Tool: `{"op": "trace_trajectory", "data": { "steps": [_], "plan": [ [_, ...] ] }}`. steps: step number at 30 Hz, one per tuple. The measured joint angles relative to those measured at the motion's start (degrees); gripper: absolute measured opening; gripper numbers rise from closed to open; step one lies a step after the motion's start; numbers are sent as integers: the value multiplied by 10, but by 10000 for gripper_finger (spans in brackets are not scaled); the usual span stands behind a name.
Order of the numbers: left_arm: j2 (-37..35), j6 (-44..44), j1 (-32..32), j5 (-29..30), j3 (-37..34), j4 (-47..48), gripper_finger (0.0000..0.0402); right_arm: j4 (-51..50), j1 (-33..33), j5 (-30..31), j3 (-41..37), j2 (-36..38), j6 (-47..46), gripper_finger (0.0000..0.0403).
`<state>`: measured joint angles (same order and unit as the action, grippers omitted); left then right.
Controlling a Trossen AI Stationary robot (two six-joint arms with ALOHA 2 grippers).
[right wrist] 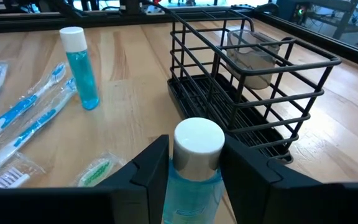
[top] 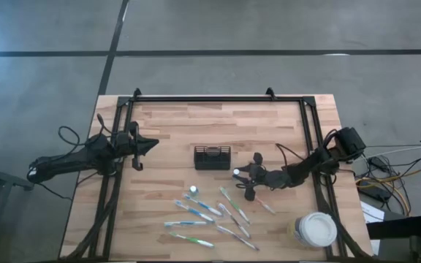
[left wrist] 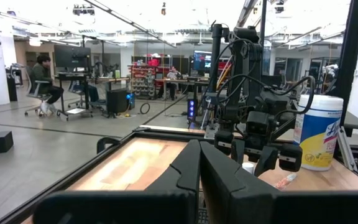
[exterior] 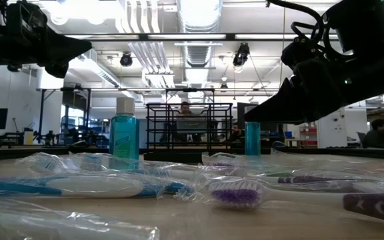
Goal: Pick & Place toothbrushing station
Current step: Put the right blue mouthwash into the black mesh organizer
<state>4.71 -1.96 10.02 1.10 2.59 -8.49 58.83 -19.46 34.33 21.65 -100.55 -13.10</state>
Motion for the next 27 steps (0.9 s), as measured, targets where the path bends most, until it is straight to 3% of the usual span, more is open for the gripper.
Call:
{"op": "trace_trajectory", "data": {
  "steps": [18, 27],
  "plan": [
    [0, 0, 0, 0, 0, 0, 12, 1, 0, -5, 3, 9, 2, 186],
    [0, 0, 0, 0, 0, 6, 12, -108, -2, -24, 4, 111, 0, 197]
  ]
}}
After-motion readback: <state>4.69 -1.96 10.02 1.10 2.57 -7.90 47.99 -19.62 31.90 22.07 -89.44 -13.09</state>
